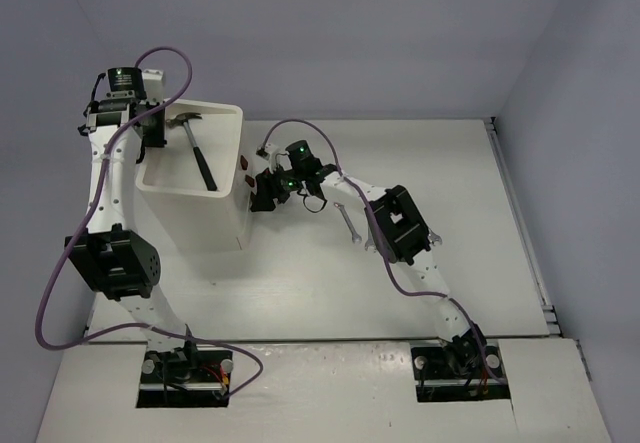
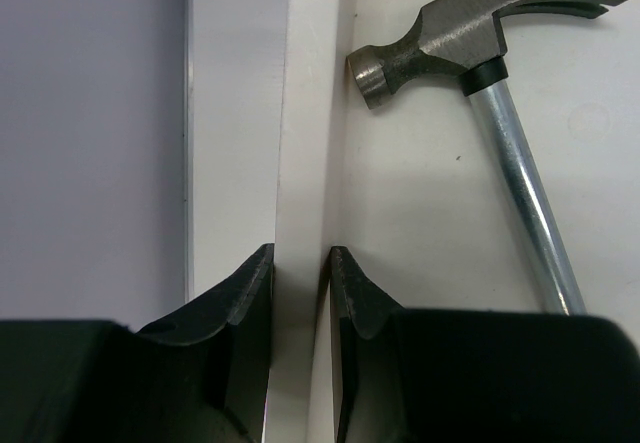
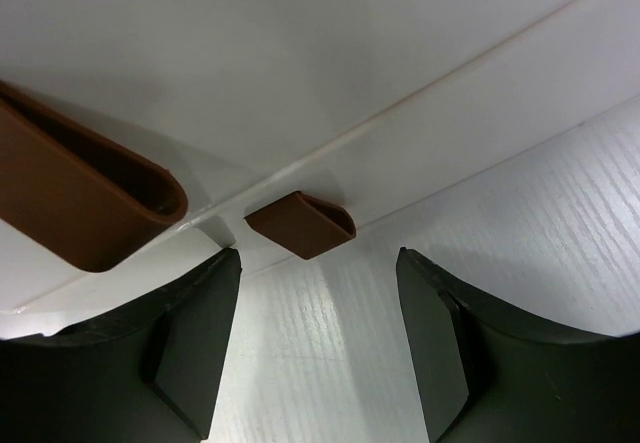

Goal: Sort the tools into containers

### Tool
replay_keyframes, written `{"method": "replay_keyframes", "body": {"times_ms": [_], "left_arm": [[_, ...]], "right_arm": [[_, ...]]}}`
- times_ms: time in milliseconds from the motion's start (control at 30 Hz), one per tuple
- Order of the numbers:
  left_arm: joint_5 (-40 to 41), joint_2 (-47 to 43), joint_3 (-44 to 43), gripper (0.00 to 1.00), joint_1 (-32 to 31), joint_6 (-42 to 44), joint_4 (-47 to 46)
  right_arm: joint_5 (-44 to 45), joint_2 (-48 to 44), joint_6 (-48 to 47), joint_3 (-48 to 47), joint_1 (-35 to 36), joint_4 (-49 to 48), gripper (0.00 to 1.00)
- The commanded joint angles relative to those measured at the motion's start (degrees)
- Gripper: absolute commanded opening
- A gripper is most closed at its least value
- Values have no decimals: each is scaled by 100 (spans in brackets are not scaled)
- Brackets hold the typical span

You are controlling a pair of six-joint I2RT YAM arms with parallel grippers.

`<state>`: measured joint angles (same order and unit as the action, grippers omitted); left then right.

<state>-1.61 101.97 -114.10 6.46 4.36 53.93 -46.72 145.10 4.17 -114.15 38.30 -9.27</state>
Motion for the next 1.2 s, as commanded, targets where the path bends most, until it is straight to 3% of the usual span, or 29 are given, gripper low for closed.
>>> {"method": "replay_keyframes", "body": {"times_ms": [0, 433, 533, 733, 933, 1167], "left_arm": [[-74, 130, 87, 0, -33, -208, -269], [-98, 161, 143, 0, -39, -251, -269], [-120, 165, 143, 0, -39, -251, -269], [-99, 174, 146, 0, -39, -243, -269], [-112, 174, 148, 0, -36, -260, -269], [-59, 120, 169, 0, -38, -261, -268]], "right_arm": [[-420, -105, -198, -269, -7, -755, 61], [-678, -179, -725, -253, -7, -1197, 59], [-828, -137, -760, -267, -7, -1227, 53], [-1122, -20, -716, -397, 2, -1249, 22], [-1096, -17, -700, -391, -16, -1265, 3], [-673, -147, -435, -81, -106, -1308, 0]]}}
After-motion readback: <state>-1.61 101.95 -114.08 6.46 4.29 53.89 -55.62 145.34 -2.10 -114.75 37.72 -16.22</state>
